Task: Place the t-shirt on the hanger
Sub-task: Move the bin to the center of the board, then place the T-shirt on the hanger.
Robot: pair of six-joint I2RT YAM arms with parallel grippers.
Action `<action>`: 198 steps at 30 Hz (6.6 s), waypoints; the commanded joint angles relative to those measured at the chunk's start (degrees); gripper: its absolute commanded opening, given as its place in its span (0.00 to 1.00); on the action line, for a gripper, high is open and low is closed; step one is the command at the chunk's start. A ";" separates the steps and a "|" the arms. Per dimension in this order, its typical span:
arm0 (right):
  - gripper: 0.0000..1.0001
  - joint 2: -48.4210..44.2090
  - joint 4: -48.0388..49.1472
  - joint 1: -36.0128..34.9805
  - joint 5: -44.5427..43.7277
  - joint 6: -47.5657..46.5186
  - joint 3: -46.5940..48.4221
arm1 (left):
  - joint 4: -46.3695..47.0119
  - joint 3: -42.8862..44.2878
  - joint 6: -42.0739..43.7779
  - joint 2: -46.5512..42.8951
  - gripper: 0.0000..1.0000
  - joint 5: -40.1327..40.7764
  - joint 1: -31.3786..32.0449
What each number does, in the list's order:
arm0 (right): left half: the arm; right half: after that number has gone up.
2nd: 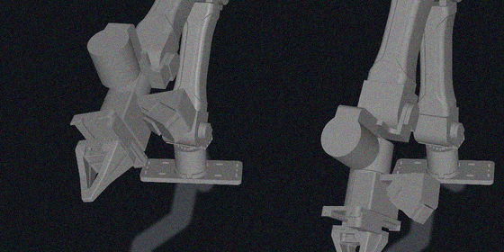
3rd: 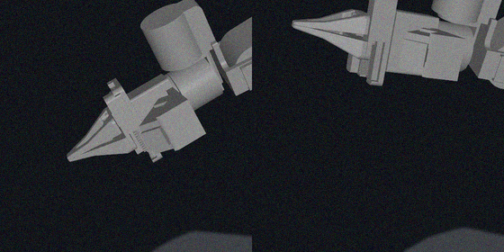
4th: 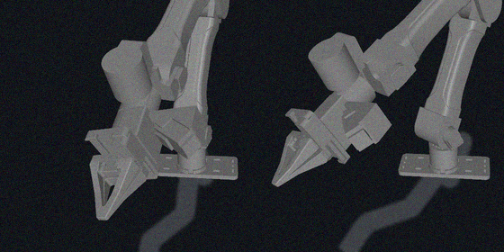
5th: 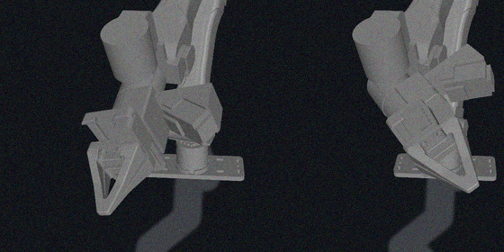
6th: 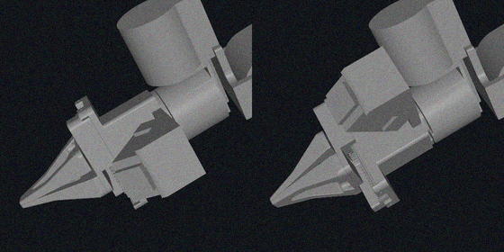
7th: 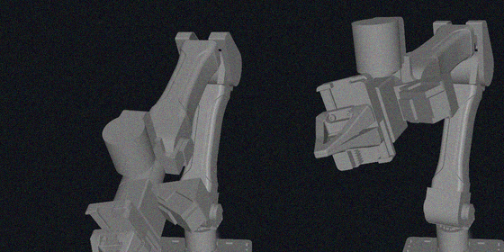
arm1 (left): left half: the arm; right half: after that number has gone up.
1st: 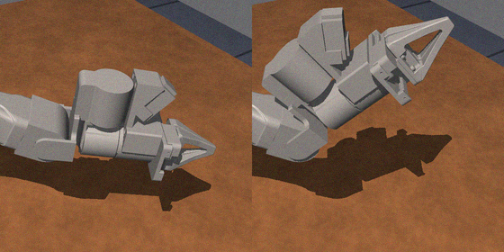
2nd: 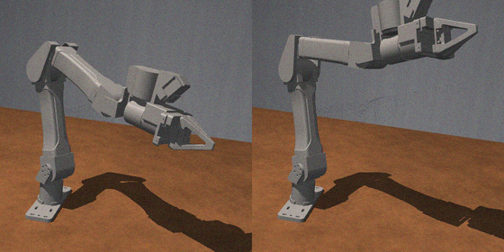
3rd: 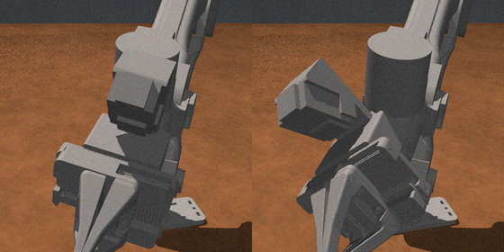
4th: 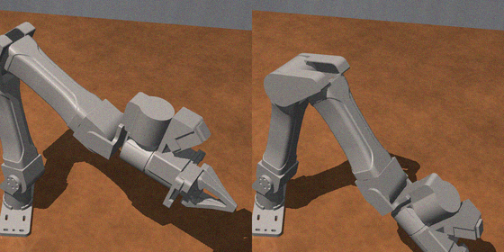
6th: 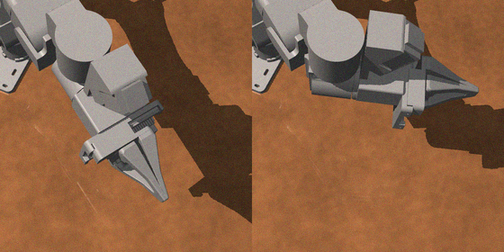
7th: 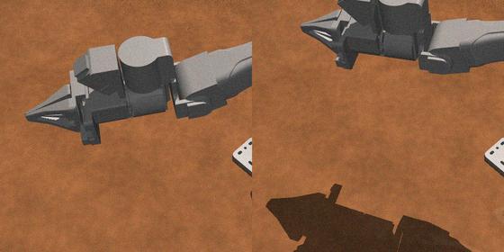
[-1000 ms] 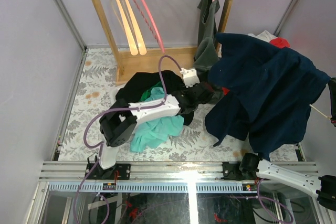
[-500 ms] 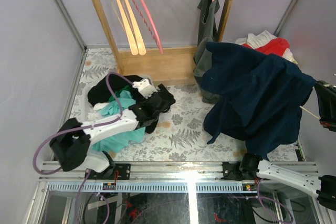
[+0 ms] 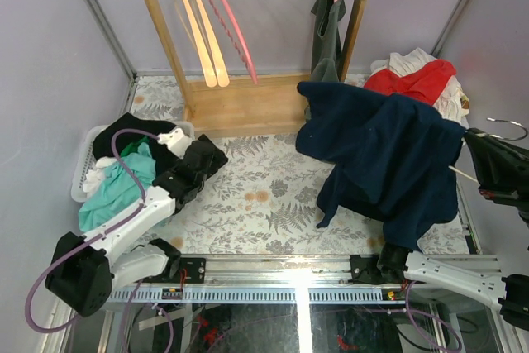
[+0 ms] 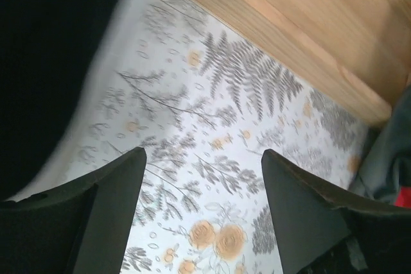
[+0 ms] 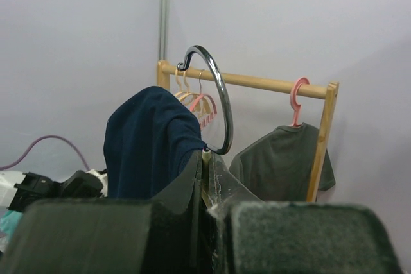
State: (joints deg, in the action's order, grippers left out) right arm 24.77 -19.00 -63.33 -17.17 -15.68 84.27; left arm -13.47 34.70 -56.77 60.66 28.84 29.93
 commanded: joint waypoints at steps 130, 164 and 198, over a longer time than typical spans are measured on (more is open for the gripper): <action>0.39 -4.01 22.95 -21.69 0.67 31.92 -40.92 | -40.94 63.78 52.03 15.69 0.00 -36.58 47.42; 0.36 14.26 -15.62 -21.75 13.13 34.87 -13.59 | -43.49 70.05 53.96 3.51 0.00 -50.81 47.38; 0.54 17.59 5.25 -21.57 16.25 42.18 -30.07 | -39.13 65.64 53.16 -1.60 0.00 -59.60 47.34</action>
State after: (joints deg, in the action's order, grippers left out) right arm 40.77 -19.40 -84.66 -0.86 25.78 54.46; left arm -58.70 100.16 -3.33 59.77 -28.34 77.21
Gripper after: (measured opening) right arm 0.527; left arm 0.140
